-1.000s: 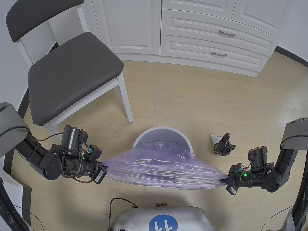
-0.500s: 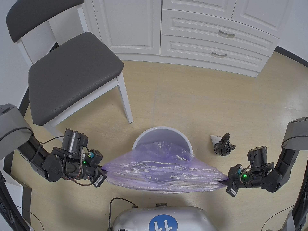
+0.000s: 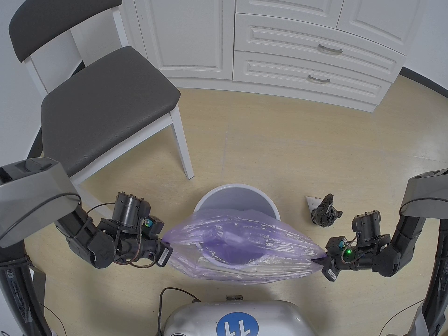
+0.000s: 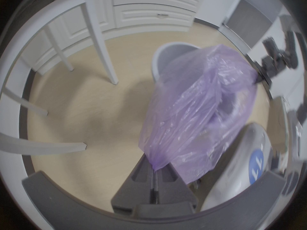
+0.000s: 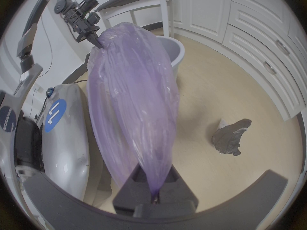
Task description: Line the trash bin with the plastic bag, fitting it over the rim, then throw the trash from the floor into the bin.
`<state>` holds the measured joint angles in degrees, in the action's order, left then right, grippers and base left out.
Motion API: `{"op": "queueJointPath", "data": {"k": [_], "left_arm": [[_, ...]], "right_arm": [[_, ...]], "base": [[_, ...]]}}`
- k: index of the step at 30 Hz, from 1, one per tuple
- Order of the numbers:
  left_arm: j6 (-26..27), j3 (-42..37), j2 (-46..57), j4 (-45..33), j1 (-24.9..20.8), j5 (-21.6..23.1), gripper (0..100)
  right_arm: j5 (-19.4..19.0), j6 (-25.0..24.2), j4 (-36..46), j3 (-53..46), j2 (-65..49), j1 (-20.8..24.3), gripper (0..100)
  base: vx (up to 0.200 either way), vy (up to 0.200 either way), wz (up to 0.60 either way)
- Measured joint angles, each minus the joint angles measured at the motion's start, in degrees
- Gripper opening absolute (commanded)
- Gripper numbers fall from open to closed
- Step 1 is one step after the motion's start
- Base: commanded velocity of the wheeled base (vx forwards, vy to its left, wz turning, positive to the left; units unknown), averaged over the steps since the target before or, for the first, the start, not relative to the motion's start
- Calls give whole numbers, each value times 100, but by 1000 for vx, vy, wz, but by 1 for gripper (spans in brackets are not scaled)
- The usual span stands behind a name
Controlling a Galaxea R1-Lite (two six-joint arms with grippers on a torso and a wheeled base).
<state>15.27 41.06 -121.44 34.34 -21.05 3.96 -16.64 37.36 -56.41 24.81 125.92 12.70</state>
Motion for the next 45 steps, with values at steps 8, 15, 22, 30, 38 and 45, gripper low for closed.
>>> {"op": "queueJointPath", "data": {"k": [8,15,22,30,38,45], "left_arm": [[-940,414,-505,989,-304,-697,0],[-1158,544,-592,1106,-333,-724,0],[-1153,486,-422,1076,-284,-722,0],[-1148,450,-304,1054,-276,-719,0],[-1148,469,-311,1048,-273,-719,0],[-1145,505,-391,1052,-243,-724,0]], "right_arm": [[200,-824,-77,377,101,30,0],[204,-859,-88,479,115,22,0],[195,-828,-428,438,127,-13,0],[126,-808,-438,336,40,-55,100],[-1161,-791,-400,173,-279,-428,100],[-2564,-800,-391,284,-205,-946,100]], "base": [[0,0,0],[0,0,0],[0,0,0],[0,0,0],[0,0,0],[0,0,0]]}}
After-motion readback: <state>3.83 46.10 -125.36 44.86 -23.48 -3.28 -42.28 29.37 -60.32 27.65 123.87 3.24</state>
